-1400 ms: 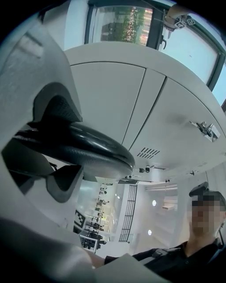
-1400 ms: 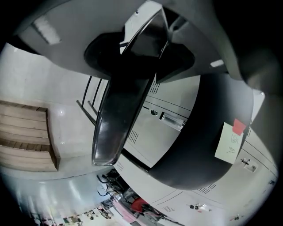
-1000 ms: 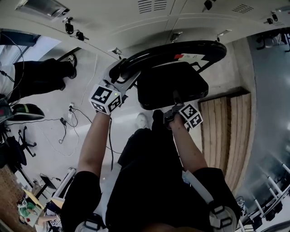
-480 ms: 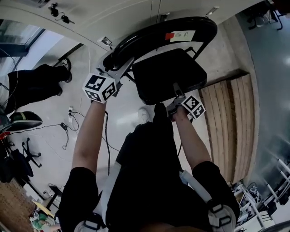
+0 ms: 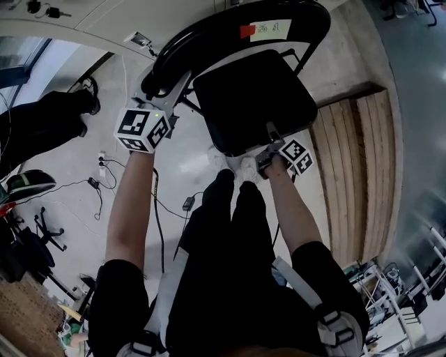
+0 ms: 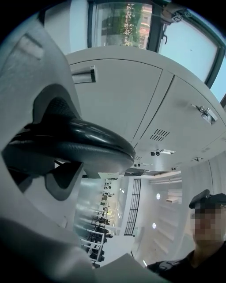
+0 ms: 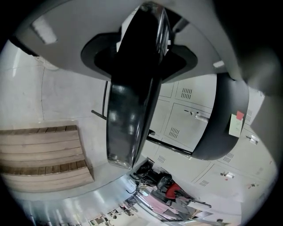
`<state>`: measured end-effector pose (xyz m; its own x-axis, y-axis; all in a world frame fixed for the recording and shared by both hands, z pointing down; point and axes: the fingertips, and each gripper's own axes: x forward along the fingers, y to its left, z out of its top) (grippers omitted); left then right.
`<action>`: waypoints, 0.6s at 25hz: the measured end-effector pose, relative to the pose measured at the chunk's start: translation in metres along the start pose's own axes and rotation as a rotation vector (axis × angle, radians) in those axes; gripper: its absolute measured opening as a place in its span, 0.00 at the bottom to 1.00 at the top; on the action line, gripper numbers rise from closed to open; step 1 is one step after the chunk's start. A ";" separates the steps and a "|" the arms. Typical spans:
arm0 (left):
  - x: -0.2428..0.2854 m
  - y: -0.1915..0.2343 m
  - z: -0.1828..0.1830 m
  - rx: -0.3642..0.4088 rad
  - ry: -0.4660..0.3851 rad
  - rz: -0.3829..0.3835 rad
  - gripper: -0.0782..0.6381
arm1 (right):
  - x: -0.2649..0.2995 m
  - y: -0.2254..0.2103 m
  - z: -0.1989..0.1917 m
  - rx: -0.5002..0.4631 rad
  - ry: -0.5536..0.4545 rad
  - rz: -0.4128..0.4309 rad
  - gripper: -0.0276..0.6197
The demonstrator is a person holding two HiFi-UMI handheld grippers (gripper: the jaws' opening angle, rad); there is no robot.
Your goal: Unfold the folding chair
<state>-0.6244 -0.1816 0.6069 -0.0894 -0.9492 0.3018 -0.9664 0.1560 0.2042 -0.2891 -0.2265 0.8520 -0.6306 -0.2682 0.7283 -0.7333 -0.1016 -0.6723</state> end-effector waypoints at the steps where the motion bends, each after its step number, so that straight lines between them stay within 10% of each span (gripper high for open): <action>1: 0.000 -0.001 -0.003 -0.010 -0.004 0.012 0.49 | -0.001 -0.006 -0.001 0.004 0.004 0.001 0.47; 15: -0.021 -0.048 -0.029 0.031 -0.003 -0.041 0.51 | -0.009 -0.080 -0.012 0.046 0.058 0.047 0.49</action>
<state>-0.5695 -0.1614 0.6176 -0.0498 -0.9553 0.2913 -0.9763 0.1081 0.1877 -0.2280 -0.2048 0.9012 -0.6787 -0.2181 0.7013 -0.6908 -0.1344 -0.7104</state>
